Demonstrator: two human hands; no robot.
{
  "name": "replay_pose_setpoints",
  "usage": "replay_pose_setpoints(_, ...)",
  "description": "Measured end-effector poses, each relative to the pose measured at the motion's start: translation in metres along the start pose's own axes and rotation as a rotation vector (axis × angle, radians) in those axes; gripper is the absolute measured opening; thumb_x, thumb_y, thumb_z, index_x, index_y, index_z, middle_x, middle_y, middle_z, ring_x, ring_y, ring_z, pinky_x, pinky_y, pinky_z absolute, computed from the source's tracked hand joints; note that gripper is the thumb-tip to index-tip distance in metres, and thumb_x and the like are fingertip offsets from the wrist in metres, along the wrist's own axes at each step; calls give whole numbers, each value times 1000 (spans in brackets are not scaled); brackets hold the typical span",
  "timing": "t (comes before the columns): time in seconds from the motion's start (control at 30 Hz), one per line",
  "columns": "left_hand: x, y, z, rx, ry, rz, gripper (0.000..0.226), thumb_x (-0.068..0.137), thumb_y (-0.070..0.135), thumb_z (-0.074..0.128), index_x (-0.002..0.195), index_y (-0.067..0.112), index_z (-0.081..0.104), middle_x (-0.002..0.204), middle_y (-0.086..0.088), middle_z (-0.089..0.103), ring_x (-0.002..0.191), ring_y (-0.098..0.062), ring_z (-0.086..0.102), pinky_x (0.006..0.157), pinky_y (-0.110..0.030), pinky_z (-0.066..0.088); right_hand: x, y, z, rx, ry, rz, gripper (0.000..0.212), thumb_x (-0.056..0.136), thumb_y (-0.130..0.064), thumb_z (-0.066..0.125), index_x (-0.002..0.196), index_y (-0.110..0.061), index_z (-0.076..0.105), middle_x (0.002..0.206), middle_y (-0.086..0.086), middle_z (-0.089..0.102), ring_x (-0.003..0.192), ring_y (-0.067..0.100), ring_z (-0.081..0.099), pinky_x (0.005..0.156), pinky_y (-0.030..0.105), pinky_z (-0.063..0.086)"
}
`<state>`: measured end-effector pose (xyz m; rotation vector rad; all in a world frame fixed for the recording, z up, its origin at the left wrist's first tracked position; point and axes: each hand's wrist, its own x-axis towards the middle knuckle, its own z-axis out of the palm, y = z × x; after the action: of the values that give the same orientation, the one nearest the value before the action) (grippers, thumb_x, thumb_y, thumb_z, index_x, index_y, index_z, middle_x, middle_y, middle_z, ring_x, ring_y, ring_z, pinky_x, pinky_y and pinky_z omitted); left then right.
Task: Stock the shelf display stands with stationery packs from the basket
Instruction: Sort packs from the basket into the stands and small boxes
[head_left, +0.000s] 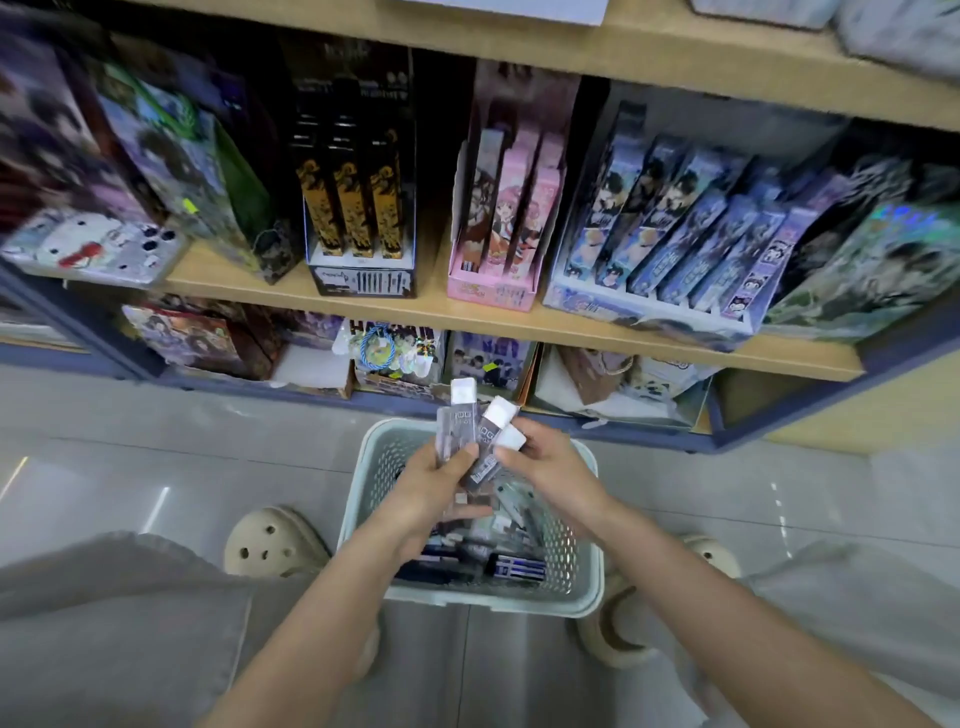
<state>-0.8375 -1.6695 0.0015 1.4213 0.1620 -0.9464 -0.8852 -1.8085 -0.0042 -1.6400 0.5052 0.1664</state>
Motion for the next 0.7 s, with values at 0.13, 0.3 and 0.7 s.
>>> replay_pose_setpoints(0.13,-16,25,3,48,-4,102,25,99,19,47,121,9,56,104,-6,70,88,-21,69,66,-34,60,-12,-25,-11,-55,133,-74,18,88,0,61,103,-9,66,110,15,68,99,24,62,88,35,49)
replay_pose_setpoints(0.3,-38,71,8,119,-15,259,21,99,18,46,116,10,55,98,-6,68,80,-11,69,62,-29,59,-31,-74,-25,24,150,-115,15,91,1,55,100,-10,61,109,21,64,93,23,64,70,19,56)
replay_pose_setpoints(0.7,-81,192,44,271,-75,718,11,100,21,44,95,26,52,51,15,53,45,-3,36,43,-13,33,-73,-254,-91,-237,591,-737,20,99,-11,46,94,-27,56,94,-7,63,75,-5,59,69,18,50)
